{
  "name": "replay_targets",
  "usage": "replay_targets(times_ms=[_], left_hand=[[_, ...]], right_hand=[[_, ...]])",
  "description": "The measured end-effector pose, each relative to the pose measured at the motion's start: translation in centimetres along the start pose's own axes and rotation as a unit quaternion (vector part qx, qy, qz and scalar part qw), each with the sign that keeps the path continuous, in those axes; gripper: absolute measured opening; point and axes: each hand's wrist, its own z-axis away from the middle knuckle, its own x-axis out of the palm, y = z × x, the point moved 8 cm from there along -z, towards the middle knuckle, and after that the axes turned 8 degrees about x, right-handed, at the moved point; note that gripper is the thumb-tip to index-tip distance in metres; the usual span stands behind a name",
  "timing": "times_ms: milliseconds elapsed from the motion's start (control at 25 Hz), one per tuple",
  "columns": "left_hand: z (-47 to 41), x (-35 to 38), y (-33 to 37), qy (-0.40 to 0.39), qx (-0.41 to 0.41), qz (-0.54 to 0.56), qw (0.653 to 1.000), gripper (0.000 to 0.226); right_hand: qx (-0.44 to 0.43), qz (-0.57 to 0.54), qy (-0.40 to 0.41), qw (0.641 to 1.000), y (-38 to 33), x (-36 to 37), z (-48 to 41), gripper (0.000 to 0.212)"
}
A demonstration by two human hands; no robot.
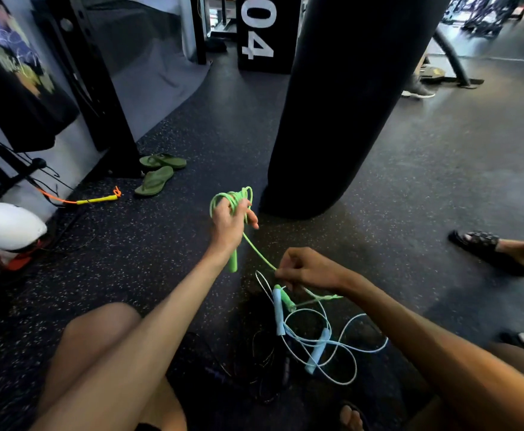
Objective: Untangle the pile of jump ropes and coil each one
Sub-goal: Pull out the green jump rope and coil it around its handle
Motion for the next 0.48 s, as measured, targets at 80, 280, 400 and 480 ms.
replay_targets(times_ms=[80, 280, 400, 480], left_hand=[[0.6, 1.1, 0.1, -0.068, 0.018, -0.074, 0.995, 0.020], [2.8, 3.6, -0.2, -0.222, -0.002, -0.171, 0.960, 0.019], [4.0, 5.2, -0.9, -0.307, -0.084, -0.075, 0.945, 0.037], [4.9, 6.0, -0.8, -0.352, -0.130, -0.005, 0.927, 0.047]], right_hand=[[-0.025, 0.026, 0.047, 0.998, -1.2, -1.1, 0.1, 0.010], [-0.107, 0.028, 0.154, 0.982, -3.1, -4.0, 0.8, 0.008], [-0.140, 0.087, 0.263, 0.951, -3.9, -6.5, 1.4, 0.015], [-0.153, 0.100, 0.295, 0.938, -4.3, -7.6, 1.8, 0.022]])
